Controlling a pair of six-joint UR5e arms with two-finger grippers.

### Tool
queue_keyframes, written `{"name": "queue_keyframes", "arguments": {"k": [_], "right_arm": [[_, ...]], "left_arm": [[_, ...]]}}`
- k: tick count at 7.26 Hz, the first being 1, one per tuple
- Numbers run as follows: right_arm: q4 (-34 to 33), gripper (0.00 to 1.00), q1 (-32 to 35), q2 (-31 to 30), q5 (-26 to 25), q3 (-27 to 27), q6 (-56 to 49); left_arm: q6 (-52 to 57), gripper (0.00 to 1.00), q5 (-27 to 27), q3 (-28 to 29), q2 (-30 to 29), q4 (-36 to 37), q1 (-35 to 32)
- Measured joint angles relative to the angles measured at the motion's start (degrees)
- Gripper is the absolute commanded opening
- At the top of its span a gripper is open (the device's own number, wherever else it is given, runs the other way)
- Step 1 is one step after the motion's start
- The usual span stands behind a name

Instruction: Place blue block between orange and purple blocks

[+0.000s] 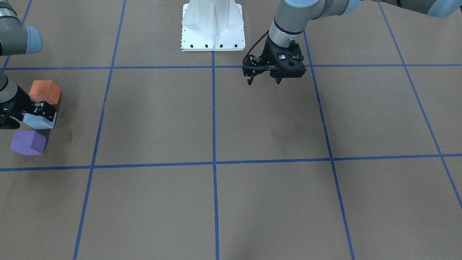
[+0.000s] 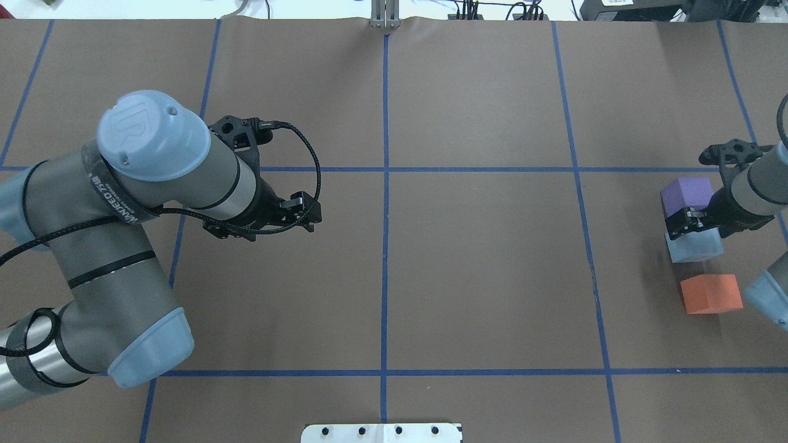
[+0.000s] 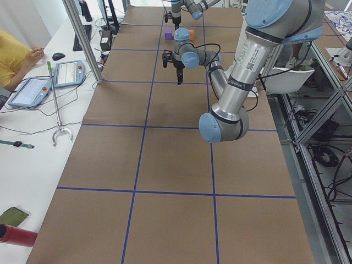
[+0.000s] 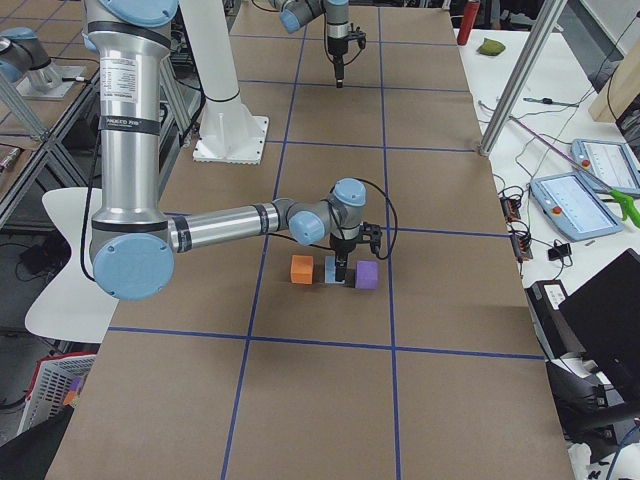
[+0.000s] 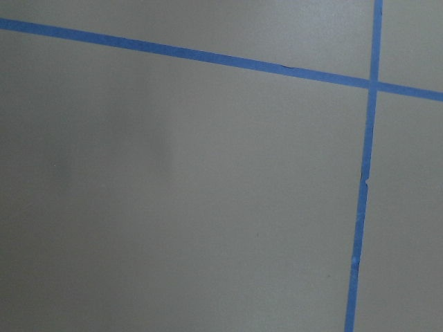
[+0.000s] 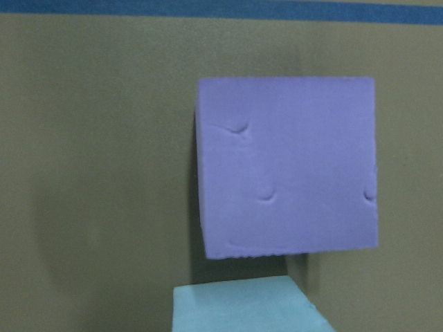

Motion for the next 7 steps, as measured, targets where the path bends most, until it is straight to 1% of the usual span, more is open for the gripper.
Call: {"name": "queue_keyframes", "arguments": {"k": [1, 2, 4, 5, 6, 7], "right_arm": [[0.0, 1.00, 2.0, -0.4, 0.9, 1.5, -0.5], [-0.2, 1.00, 5.1, -0.9, 2.8, 2.7, -1.6], [-1.2, 1.00, 13.1, -1.4, 8.4, 2.9, -9.4], [-2.3, 1.00, 17.2, -1.5, 10.6, 2.9, -13.8], [-3.4, 1.00, 21.2, -1.6, 12.6, 2.8, -18.2], [-4.1, 1.00, 24.3, -1.8, 13.7, 2.8, -21.4]], "left_arm": [[0.1, 1.00, 0.0, -0.1, 0.0, 0.0, -0.1], [0.5, 1.00, 0.1, -0.3, 0.1, 0.0, -0.5], [6.5, 1.00, 0.1, -0.8, 1.7, 0.6, -3.4], [11.9, 1.00, -0.1, -1.8, 4.7, 0.7, -5.7], [19.8, 1.00, -1.0, -3.4, 9.4, 0.8, -9.5], [28.9, 1.00, -3.3, -4.2, 14.2, 0.9, -14.7]]}}
